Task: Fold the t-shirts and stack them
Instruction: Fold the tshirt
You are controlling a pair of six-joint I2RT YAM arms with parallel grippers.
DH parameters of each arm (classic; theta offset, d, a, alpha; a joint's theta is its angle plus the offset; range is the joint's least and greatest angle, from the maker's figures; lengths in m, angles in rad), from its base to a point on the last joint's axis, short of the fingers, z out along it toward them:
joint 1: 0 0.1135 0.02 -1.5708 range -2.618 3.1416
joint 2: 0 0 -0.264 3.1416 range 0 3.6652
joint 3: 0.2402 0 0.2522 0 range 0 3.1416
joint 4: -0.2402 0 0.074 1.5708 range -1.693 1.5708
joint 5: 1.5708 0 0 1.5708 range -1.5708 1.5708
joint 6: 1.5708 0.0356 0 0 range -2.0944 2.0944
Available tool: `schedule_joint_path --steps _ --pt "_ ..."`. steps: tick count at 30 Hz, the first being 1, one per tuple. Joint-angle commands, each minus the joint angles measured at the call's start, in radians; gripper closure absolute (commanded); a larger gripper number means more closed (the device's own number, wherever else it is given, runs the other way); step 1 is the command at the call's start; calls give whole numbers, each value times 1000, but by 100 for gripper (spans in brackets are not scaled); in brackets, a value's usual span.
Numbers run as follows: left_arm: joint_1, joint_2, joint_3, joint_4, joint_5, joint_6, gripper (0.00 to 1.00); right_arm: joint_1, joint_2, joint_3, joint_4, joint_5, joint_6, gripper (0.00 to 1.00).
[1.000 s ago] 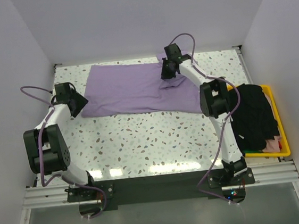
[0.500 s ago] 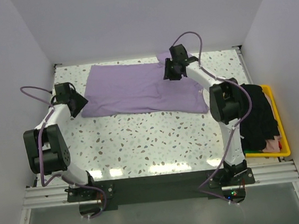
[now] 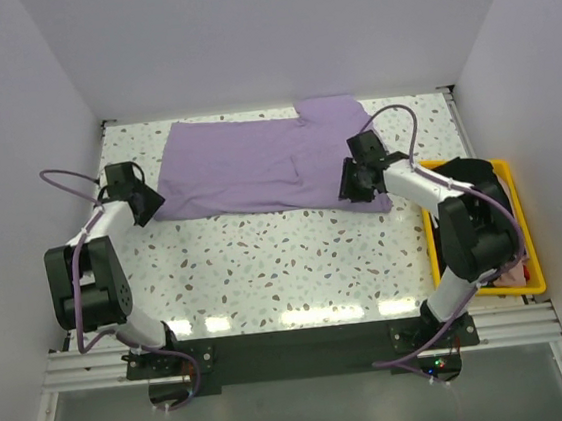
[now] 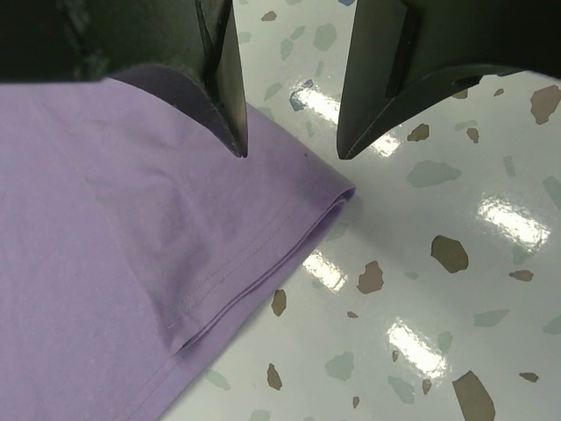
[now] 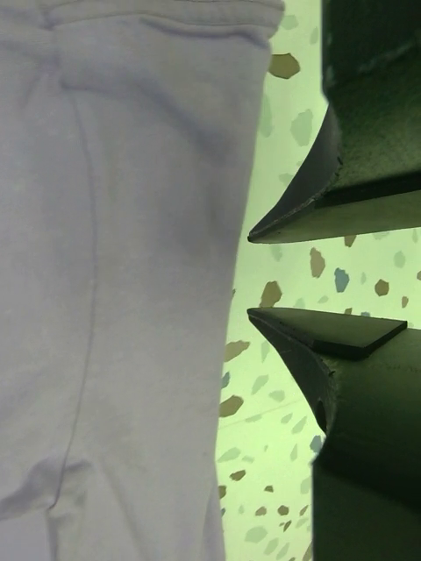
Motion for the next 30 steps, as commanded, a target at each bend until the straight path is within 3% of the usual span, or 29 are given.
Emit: schedule_joint_path --steps 1,6,15,21,27,30 --pt "7 19 -23 58 30 -28 50 1 -83 -58 42 33 32 60" --pt "7 75 -22 84 39 -50 50 1 -134 -116 35 46 43 51" --pt "7 117 -5 98 28 -82 50 -4 -186 -187 15 114 69 44" --pt "5 153 16 105 11 -73 64 -27 -175 -210 27 118 79 43" --pt "5 181 41 101 -1 -50 90 -65 -140 -216 44 131 86 41" --pt "5 187 56 87 -13 -36 97 -80 -122 -208 47 145 86 41"
